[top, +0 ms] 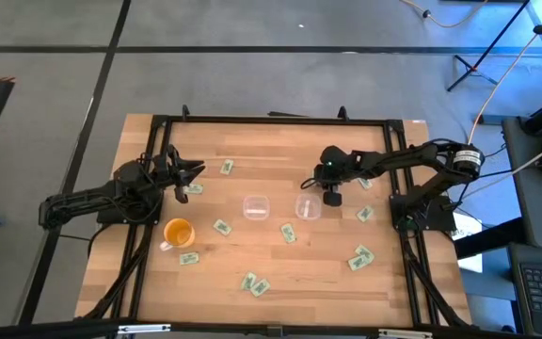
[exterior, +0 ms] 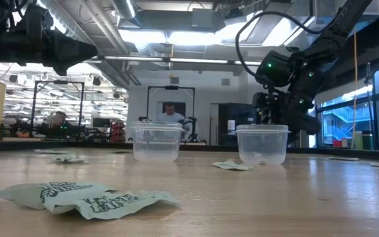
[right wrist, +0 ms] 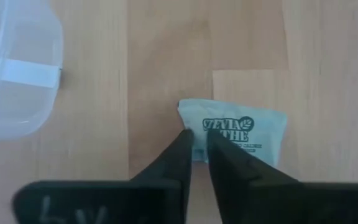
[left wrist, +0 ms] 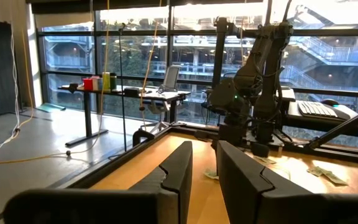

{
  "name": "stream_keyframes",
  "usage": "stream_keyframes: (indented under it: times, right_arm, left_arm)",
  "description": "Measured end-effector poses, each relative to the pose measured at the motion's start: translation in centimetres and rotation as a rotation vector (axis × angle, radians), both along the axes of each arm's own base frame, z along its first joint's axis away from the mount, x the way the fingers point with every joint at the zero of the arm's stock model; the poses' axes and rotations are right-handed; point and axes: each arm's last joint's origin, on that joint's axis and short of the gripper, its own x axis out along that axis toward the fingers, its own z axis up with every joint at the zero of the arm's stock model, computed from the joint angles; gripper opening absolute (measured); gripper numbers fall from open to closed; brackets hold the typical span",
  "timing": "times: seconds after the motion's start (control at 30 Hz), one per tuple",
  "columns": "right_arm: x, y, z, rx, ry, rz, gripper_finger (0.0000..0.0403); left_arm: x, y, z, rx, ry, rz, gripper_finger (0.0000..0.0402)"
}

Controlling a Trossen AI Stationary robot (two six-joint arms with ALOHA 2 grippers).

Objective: Pick and place Stevia / Truvia into bins
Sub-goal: Put the stevia packet into the right transparent container

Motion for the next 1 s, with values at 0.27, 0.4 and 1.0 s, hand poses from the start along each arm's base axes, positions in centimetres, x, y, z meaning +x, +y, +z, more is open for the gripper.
stream_keyframes:
  times: [0.27,0.4,1.0]
  right_arm:
    - [-0.3,0.0,0.8,-0.029,-0.018,-0.002,0.0006]
    - [-0.7,0.1,2.6,-0.069,-0.042,-0.026,0.0010]
    - [1.0,7.8,12.7,-0.017,-0.225,0.153,0.0004]
  left_arm:
    - [0.0,0.0,0.0,0.000,0.000,0.000,0.0070]
    - [0.0,0.0,0.0,0.000,0.000,0.000,0.0070]
    - [0.0,0.0,0.0,-0.001,-0.001,0.008,0.0070]
